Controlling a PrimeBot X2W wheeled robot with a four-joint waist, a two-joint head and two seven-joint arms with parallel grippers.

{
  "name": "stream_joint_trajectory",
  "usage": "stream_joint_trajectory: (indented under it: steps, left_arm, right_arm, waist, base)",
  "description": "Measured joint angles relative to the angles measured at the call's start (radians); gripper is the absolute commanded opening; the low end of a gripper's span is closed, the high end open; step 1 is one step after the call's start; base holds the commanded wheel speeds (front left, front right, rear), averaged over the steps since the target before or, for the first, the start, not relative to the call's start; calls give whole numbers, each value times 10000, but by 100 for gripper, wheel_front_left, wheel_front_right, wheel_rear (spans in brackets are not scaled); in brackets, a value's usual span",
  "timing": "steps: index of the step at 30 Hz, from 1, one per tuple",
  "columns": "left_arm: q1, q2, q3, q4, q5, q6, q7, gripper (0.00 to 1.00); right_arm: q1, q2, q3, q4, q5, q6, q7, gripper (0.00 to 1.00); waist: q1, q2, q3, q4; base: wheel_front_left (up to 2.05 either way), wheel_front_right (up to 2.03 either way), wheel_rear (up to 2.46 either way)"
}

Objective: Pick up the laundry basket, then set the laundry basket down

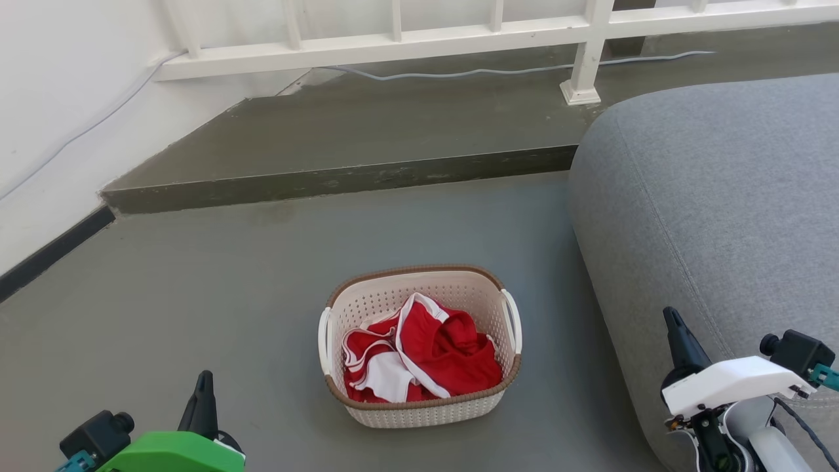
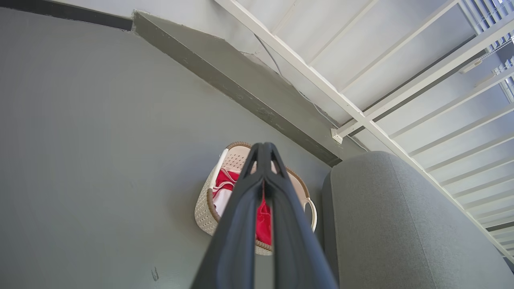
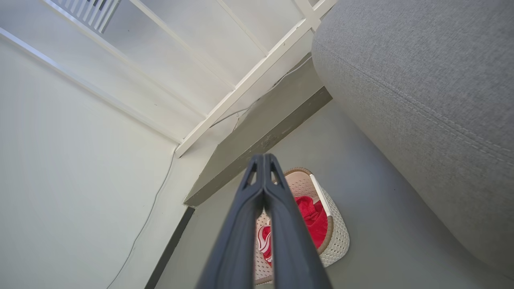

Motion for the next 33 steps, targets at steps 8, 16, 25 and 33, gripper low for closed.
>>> stream_joint_trajectory:
  steps: [8,16,25,33]
  left_arm:
    - [-121,8,138,148,-1099,-209,280,0]
    - [-374,17,374,201,-2121,-382,495,0]
    - [-473,21,558,276,-3181,-564,779,0]
    - [-662,29,740,445,-4282,-756,1020,0]
  right_arm:
    - [-148,100,-384,10,1001,173,309,0]
    - [-182,257,-761,25,2019,376,545,0]
    - [-283,318,-1162,65,3053,585,792,0]
    - [-404,430,-1551,94,4027,788,1037,0]
  waist:
    - [0,0,30,67]
    - [0,0,59,135]
    - [0,0,88,202]
    - [0,0,117,269]
  base:
    - [0,0,0]
    - [0,0,0]
    - [0,0,0]
    - [0,0,0]
